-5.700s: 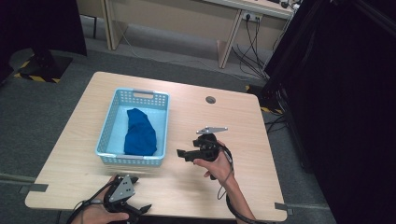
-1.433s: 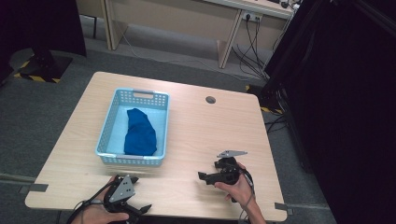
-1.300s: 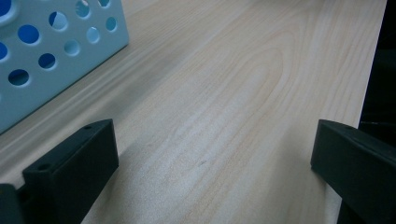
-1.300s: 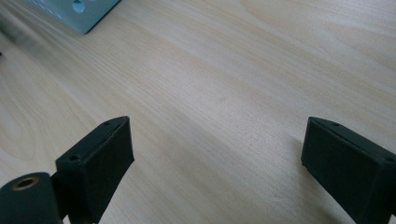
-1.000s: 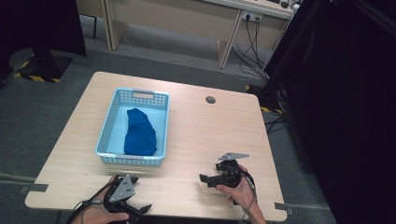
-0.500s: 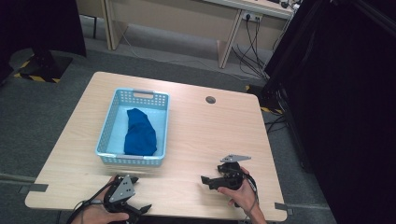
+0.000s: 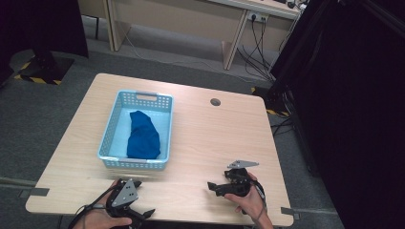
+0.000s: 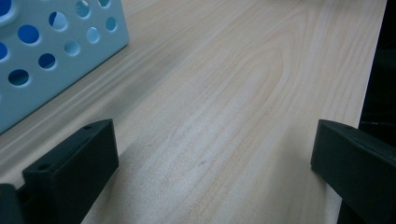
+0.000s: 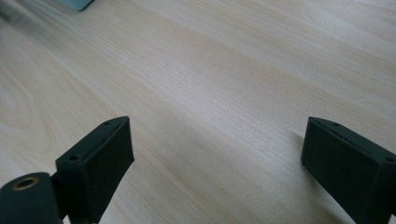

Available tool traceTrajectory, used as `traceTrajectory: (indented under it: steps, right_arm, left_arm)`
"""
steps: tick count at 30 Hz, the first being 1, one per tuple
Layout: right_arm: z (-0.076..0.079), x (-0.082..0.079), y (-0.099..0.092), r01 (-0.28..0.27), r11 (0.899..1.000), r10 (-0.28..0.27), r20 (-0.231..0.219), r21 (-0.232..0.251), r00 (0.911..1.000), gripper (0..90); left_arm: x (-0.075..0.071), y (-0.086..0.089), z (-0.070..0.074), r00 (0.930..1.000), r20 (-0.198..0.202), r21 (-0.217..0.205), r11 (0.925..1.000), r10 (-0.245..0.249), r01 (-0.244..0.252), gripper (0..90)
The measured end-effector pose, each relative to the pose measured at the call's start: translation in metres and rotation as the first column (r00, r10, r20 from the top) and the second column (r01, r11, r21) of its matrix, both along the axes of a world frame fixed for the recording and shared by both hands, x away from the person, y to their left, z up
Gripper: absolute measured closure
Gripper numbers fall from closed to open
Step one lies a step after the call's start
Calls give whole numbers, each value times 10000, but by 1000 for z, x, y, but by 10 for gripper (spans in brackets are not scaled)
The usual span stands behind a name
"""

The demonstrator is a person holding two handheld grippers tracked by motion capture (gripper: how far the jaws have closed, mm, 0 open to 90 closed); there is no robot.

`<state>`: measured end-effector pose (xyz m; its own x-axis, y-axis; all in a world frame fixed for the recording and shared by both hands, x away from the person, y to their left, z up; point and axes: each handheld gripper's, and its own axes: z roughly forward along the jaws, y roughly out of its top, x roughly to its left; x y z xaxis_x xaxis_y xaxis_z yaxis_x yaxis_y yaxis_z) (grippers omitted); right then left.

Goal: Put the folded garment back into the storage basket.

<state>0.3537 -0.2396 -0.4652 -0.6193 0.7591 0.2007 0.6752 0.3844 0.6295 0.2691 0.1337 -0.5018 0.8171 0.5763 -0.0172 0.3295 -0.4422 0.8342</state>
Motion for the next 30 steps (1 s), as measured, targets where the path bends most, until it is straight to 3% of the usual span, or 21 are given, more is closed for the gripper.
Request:
traceTrajectory:
  steps: [30]
  right_arm:
    - [-2,-15,-12,111,9999,-111,104,25,9999,98]
  left_arm:
    - [0,0,0,10000,-2,3,10000,0,0,0]
